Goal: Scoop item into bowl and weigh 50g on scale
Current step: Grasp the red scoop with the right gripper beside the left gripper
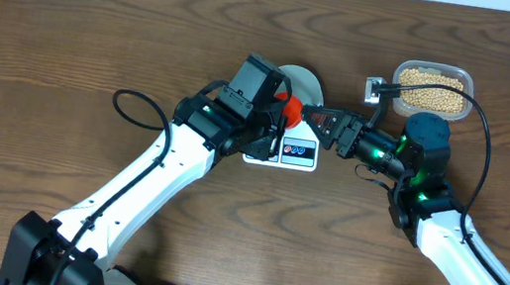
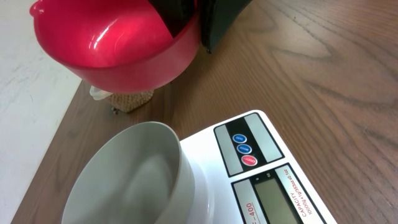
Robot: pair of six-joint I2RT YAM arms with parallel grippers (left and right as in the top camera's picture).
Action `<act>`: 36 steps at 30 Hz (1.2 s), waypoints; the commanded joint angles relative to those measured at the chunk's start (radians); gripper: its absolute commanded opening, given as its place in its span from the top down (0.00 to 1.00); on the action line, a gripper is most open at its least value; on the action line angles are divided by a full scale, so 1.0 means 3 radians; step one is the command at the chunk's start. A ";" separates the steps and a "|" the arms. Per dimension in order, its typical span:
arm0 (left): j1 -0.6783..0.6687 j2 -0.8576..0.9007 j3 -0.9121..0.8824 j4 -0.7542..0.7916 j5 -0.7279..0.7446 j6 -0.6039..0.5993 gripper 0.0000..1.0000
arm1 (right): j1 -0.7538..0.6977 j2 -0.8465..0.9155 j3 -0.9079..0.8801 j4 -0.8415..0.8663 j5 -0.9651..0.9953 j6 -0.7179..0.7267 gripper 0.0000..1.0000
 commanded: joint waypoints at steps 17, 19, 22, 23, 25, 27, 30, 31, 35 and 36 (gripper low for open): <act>-0.0010 -0.0005 0.0005 0.0027 0.0028 -0.0037 0.93 | 0.0048 0.0028 0.0053 -0.0004 0.0025 -0.0048 0.62; -0.0010 -0.0005 0.0005 0.0027 0.0028 -0.0037 0.93 | 0.0048 0.0028 0.0053 -0.0004 0.0025 -0.0050 0.64; -0.0010 -0.0005 0.0005 0.0027 0.0028 -0.0037 0.93 | 0.0048 0.0028 0.0053 -0.0004 0.0024 -0.0048 0.69; -0.0010 -0.0005 0.0005 0.0027 0.0028 -0.0036 0.93 | 0.0048 0.0028 0.0053 -0.0004 0.0024 -0.0048 0.71; -0.0010 -0.0005 0.0005 0.0027 0.0028 -0.0036 0.93 | 0.0048 0.0028 0.0053 -0.0004 0.0024 -0.0048 0.74; -0.0010 -0.0005 0.0005 0.0027 0.0028 -0.0036 0.93 | 0.0048 0.0028 0.0053 -0.0004 0.0025 -0.0048 0.76; -0.0010 -0.0005 0.0005 0.0027 0.0028 -0.0036 0.93 | 0.0048 0.0029 0.0053 -0.0004 0.0024 -0.0048 0.80; -0.0010 -0.0005 0.0005 0.0027 0.0028 -0.0036 0.93 | 0.0048 0.0028 0.0053 -0.0004 0.0024 -0.0048 0.82; -0.0010 -0.0005 0.0005 0.0027 0.0028 -0.0036 0.92 | 0.0048 0.0029 0.0053 -0.0004 0.0024 -0.0048 0.88; -0.0010 -0.0005 0.0005 0.0027 0.0028 -0.0036 0.93 | 0.0048 0.0028 0.0053 -0.0004 0.0024 -0.0048 0.89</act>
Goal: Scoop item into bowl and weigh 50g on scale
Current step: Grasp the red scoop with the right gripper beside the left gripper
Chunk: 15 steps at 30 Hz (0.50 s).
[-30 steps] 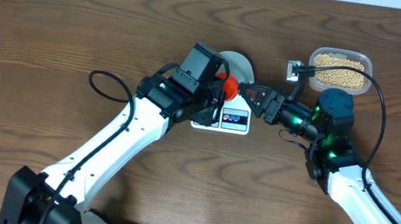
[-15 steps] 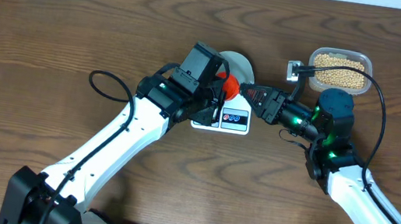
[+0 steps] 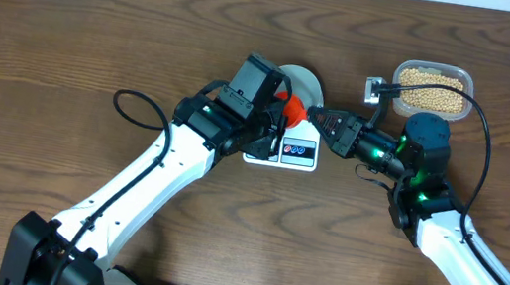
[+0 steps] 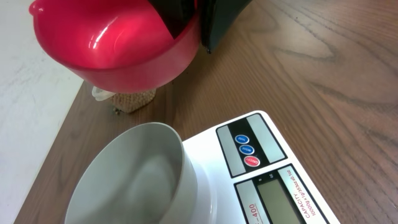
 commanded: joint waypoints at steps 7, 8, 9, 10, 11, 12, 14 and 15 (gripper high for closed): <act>-0.0010 -0.0005 0.0005 0.0004 0.0027 -0.0031 0.93 | 0.0048 0.0028 0.0053 -0.0001 0.0022 -0.0036 0.94; -0.0010 -0.0005 0.0005 0.0004 0.0027 -0.0031 0.93 | 0.0048 0.0029 0.0053 -0.0001 0.0022 -0.0036 0.96; -0.0010 -0.0005 0.0005 0.0004 0.0027 -0.0031 0.93 | 0.0048 0.0028 0.0053 -0.0001 0.0020 -0.0036 0.96; -0.0010 -0.0005 0.0005 0.0004 0.0027 -0.0031 0.93 | 0.0048 0.0029 0.0053 -0.0001 0.0022 -0.0036 0.98; -0.0010 -0.0005 0.0005 0.0004 0.0027 -0.0031 0.93 | 0.0048 0.0028 0.0053 -0.0001 0.0020 -0.0043 0.99; -0.0010 -0.0005 0.0005 0.0004 0.0027 -0.0031 0.93 | 0.0048 0.0028 0.0053 -0.0001 0.0020 -0.0060 0.99; -0.0010 -0.0005 0.0005 0.0004 0.0027 -0.0029 0.93 | 0.0048 0.0028 0.0053 -0.0003 0.0022 -0.0064 0.99; -0.0010 -0.0005 0.0005 0.0004 0.0027 -0.0029 0.93 | 0.0048 0.0028 0.0053 -0.0003 0.0020 -0.0064 0.99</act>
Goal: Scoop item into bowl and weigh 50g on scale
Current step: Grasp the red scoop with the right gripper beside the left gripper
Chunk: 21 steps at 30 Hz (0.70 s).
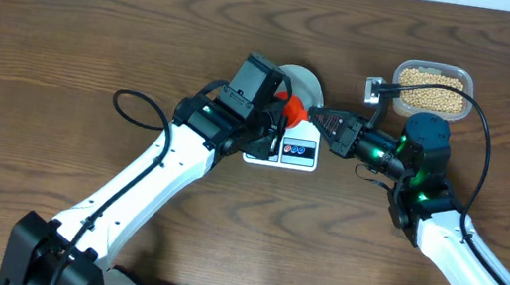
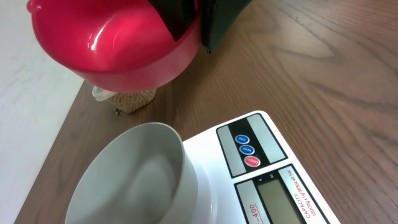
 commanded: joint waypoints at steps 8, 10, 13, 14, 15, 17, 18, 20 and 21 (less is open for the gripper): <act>-0.0010 -0.0005 0.0005 0.0001 0.0028 -0.0029 0.84 | 0.0048 0.0028 0.0053 -0.0028 0.0024 -0.0065 0.99; -0.0010 -0.0005 0.0005 0.0001 0.0027 -0.0029 0.38 | 0.0048 0.0029 0.0052 -0.0048 0.0025 -0.0072 0.99; -0.0010 -0.0005 0.0005 0.0001 0.0027 -0.0029 0.12 | 0.0048 0.0029 0.0052 -0.0050 0.0025 -0.0085 0.99; -0.0010 -0.0005 0.0005 0.0001 0.0028 -0.0028 0.12 | 0.0048 0.0028 0.0052 -0.0050 0.0025 -0.0085 0.99; -0.0010 -0.0005 0.0005 0.0001 0.0027 -0.0028 0.12 | 0.0048 0.0029 0.0052 -0.0050 0.0025 -0.0085 0.99; -0.0010 -0.0005 0.0005 0.0000 0.0027 -0.0025 0.12 | 0.0048 0.0028 0.0052 -0.0050 0.0025 -0.0085 0.99; -0.0010 -0.0005 0.0005 0.0001 0.0027 -0.0013 0.12 | 0.0048 0.0029 0.0052 -0.0050 0.0025 -0.0085 0.99; -0.0010 -0.0006 0.0005 0.0000 0.0027 0.0014 0.12 | 0.0048 0.0028 0.0052 -0.0053 0.0025 -0.0095 0.99; -0.0010 -0.0006 0.0005 0.0000 0.0027 0.0033 0.12 | 0.0047 0.0028 0.0052 -0.0062 0.0028 -0.0097 0.99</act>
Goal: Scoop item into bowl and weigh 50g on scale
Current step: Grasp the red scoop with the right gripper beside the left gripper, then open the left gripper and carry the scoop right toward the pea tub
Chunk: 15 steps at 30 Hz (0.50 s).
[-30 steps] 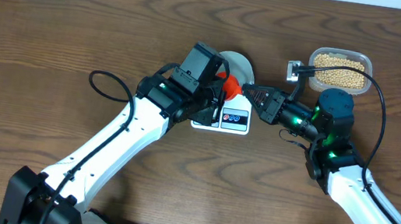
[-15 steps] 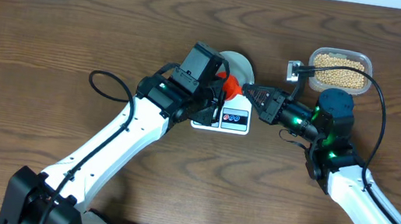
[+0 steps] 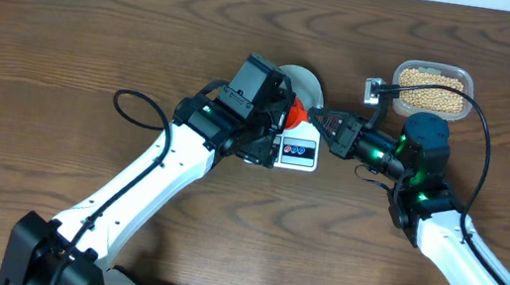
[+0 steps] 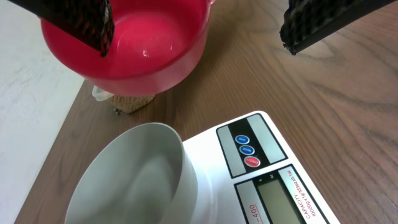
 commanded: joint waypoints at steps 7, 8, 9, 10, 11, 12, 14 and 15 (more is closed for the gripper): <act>-0.0006 -0.0047 0.0005 -0.0015 0.0028 0.0108 0.12 | 0.0041 0.0028 0.0052 -0.0174 0.0151 -0.0137 0.99; -0.0005 -0.0064 0.0006 -0.0025 0.0028 0.0128 0.12 | 0.0039 0.0028 0.0052 -0.0174 0.0151 -0.0137 0.99; -0.0003 -0.0089 0.0006 -0.0028 0.0028 0.0172 0.12 | 0.0038 0.0028 0.0052 -0.0174 0.0154 -0.0139 0.99; 0.0000 -0.0108 0.0005 -0.0027 0.0028 0.0201 0.12 | 0.0036 0.0028 0.0052 -0.0174 0.0167 -0.0139 0.99; 0.0000 -0.0136 0.0006 -0.0028 0.0028 0.0229 0.12 | 0.0036 0.0028 0.0052 -0.0174 0.0181 -0.0139 0.99; 0.0000 -0.0165 0.0005 -0.0031 0.0028 0.0248 0.11 | 0.0036 0.0028 0.0052 -0.0174 0.0193 -0.0139 0.99; 0.0000 -0.0235 0.0005 -0.0090 0.0028 0.0258 0.12 | 0.0033 0.0028 0.0052 -0.0173 0.0202 -0.0136 0.99; 0.0000 -0.0276 0.0006 -0.0131 0.0027 0.0258 0.12 | 0.0024 0.0028 0.0052 -0.0172 0.0202 -0.0135 0.99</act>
